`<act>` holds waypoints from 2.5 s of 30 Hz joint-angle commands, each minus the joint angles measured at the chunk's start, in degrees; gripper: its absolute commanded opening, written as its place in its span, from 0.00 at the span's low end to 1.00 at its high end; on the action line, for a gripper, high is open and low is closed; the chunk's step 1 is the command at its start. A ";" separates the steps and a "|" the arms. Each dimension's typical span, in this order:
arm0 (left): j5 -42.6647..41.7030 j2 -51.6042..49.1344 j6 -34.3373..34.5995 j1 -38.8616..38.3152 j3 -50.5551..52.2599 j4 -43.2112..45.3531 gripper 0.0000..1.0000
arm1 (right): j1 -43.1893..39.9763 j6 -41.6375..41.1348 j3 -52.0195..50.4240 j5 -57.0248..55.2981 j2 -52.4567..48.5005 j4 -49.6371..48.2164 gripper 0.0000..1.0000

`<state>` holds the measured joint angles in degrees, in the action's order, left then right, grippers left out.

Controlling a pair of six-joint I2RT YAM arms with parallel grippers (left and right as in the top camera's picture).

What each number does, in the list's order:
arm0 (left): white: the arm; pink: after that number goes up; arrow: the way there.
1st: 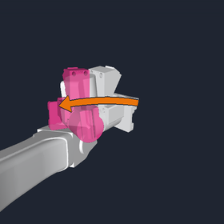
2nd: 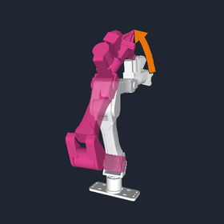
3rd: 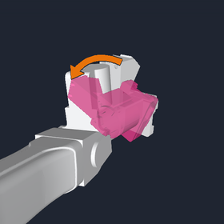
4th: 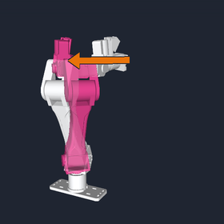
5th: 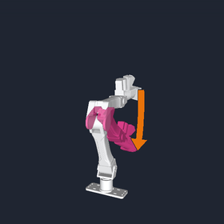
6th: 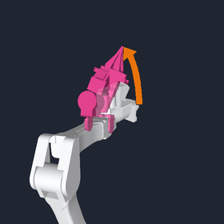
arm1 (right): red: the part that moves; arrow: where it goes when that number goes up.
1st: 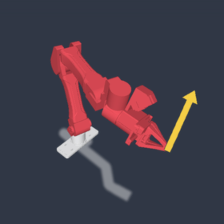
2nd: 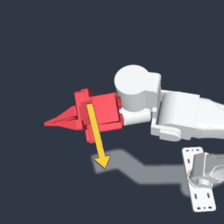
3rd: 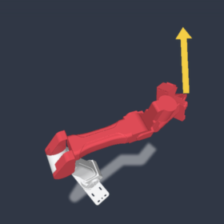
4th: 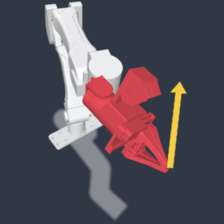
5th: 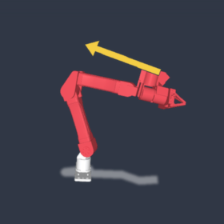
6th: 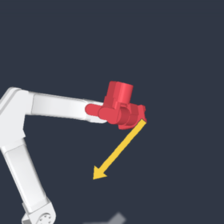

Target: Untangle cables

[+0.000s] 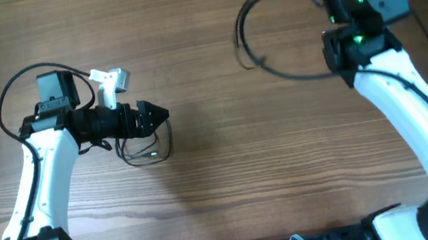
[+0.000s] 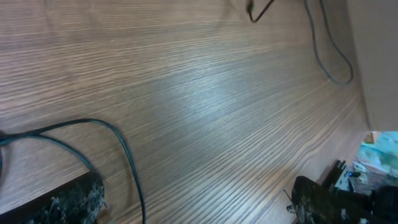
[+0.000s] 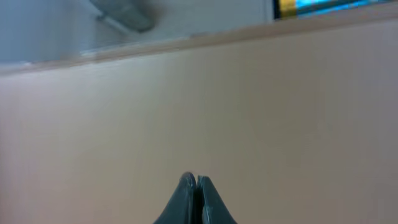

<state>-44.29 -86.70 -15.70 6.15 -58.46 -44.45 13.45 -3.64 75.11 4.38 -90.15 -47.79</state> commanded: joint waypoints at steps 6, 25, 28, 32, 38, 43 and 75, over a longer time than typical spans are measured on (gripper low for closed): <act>1.36 -0.44 2.71 0.07 0.37 0.11 1.00 | -14.47 -33.31 0.63 -8.26 -6.08 44.94 0.04; 1.36 -0.44 2.71 0.07 0.37 1.20 1.00 | -24.96 -21.88 -5.77 -5.62 -6.08 92.78 1.00; 1.36 -0.44 2.71 0.07 0.37 1.20 1.00 | -24.90 -10.12 -4.55 16.81 -6.08 87.76 1.00; 1.36 -0.44 2.71 0.07 0.37 1.38 1.00 | -20.63 1.95 -4.57 27.98 -6.21 82.82 0.34; 1.36 -0.44 3.37 0.07 0.37 1.38 1.00 | -6.47 2.69 -4.57 20.48 -13.16 77.44 0.04; 1.40 -0.44 4.22 0.07 0.37 1.16 1.00 | -3.04 -12.48 -4.57 19.93 -24.22 65.09 0.04; 22.51 -0.44 20.72 0.13 0.37 4.66 1.00 | -24.96 -15.89 -1.62 13.22 -19.28 35.82 1.00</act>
<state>-36.03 -86.76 -6.11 6.15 -58.46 -40.66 -13.26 -20.86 71.20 10.39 -116.38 -13.15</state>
